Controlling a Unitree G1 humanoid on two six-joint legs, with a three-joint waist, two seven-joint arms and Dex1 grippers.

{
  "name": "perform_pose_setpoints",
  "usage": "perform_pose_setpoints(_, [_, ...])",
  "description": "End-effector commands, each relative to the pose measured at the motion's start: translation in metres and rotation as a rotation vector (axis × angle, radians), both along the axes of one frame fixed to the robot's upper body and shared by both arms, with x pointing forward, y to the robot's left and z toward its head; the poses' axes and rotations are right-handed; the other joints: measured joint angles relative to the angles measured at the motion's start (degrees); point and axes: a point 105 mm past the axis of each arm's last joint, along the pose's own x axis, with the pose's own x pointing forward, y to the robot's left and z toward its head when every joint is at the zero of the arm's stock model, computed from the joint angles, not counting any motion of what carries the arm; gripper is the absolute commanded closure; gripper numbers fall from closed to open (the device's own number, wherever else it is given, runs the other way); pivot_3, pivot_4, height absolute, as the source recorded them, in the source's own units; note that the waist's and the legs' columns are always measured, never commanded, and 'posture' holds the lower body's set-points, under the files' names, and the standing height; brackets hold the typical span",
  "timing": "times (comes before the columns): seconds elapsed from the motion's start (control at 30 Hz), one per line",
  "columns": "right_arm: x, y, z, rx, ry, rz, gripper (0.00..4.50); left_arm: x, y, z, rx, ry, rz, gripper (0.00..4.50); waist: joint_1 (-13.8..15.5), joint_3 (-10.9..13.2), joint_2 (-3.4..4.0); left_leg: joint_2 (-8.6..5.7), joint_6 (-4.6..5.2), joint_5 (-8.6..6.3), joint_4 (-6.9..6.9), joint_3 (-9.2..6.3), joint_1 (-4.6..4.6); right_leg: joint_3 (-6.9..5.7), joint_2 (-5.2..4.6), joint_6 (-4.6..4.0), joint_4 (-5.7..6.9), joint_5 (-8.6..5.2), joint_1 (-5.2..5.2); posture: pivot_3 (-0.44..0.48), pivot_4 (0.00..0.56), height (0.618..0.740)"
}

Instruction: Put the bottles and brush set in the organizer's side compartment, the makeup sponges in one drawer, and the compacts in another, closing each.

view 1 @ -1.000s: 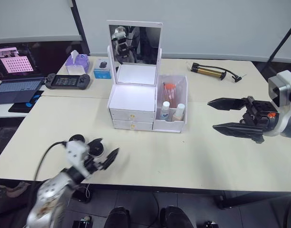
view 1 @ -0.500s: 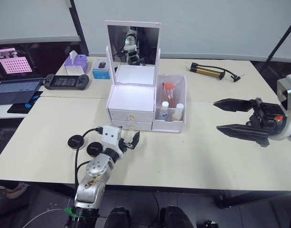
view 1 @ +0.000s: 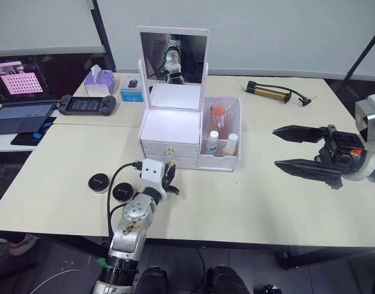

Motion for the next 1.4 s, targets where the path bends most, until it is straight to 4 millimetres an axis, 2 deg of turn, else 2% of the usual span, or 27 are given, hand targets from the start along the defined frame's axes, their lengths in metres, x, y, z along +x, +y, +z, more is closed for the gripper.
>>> perform_pose_setpoints(0.03, [-0.003,0.002,0.008,0.006,-0.034,0.008,0.0,-0.004,-0.002,0.009,0.009,-0.049,-0.022,3.98,0.0,0.0,0.0,0.0,0.0,0.0,0.0,0.0,0.0,0.0,0.0,0.0,0.0,0.0,0.0,0.0,0.15,0.701])
perform_pose_setpoints(0.13, [-0.003,0.003,0.008,0.009,-0.036,0.012,0.0,-0.017,-0.002,0.009,-0.013,-0.053,-0.083,3.98,-0.1,0.0,0.01,0.01,0.0,0.0,0.0,0.0,0.0,0.01,0.0,0.0,-0.02,0.0,0.0,0.0,0.15,0.701])
perform_pose_setpoints(0.3, [-0.002,0.005,0.006,0.021,-0.033,0.017,0.0,-0.044,0.01,0.011,-0.019,-0.051,-0.155,3.98,-0.1,0.0,0.02,0.04,0.0,0.0,-0.01,0.0,0.02,0.01,0.01,-0.01,-0.01,-0.01,0.0,0.0,0.15,0.701])
perform_pose_setpoints(0.63, [0.001,0.01,0.005,0.031,-0.024,0.03,0.0,-0.098,0.022,0.004,-0.046,0.067,-0.32,3.98,-0.1,0.0,0.04,0.05,0.0,-0.01,-0.01,-0.01,0.01,0.02,-0.01,-0.02,-0.02,-0.03,-0.05,0.0,0.15,0.701])
perform_pose_setpoints(0.93, [0.004,0.009,0.005,0.029,-0.03,0.025,0.0,-0.105,0.014,0.0,-0.16,0.148,-0.368,3.98,0.1,0.0,0.05,0.04,0.01,-0.02,-0.01,-0.04,-0.01,0.03,-0.02,-0.02,-0.03,-0.03,-0.07,0.0,0.15,0.701])
perform_pose_setpoints(1.0, [0.004,0.008,0.006,0.029,-0.03,0.025,0.0,-0.108,0.01,0.003,-0.19,0.155,-0.398,3.26,0.0,0.0,0.05,0.05,0.02,-0.02,-0.01,-0.06,-0.01,0.03,-0.02,-0.02,-0.03,-0.03,-0.07,0.0,0.15,0.701])
perform_pose_setpoints(1.07, [0.003,0.007,0.006,0.028,-0.028,0.025,0.0,-0.109,0.011,0.008,-0.167,0.14,-0.417,2.75,0.0,0.0,0.03,0.05,0.01,-0.02,-0.01,-0.07,-0.02,0.03,-0.02,-0.02,-0.03,-0.03,-0.08,0.0,0.15,0.701])
perform_pose_setpoints(1.27, [0.004,0.003,0.004,0.029,-0.015,0.028,0.0,-0.125,0.028,0.025,-0.122,0.121,-0.484,0.83,-0.1,0.0,0.03,0.06,0.01,-0.02,-0.02,-0.07,-0.01,0.04,0.0,-0.04,-0.03,-0.04,-0.1,0.0,0.15,0.701])
perform_pose_setpoints(1.37, [0.005,0.002,0.001,0.023,-0.004,0.033,0.0,-0.132,0.042,0.03,-0.092,0.13,-0.501,0.02,-0.1,0.0,0.03,0.08,0.02,-0.02,-0.04,-0.08,0.01,0.05,0.01,-0.05,-0.02,-0.05,-0.11,0.0,0.15,0.701])
perform_pose_setpoints(1.4, [0.005,0.0,0.0,0.022,-0.001,0.033,0.0,-0.134,0.048,0.032,-0.089,0.13,-0.504,0.02,-0.1,0.0,0.04,0.08,0.02,-0.02,-0.04,-0.08,0.01,0.04,0.01,-0.06,-0.02,-0.05,-0.13,0.0,0.15,0.701])
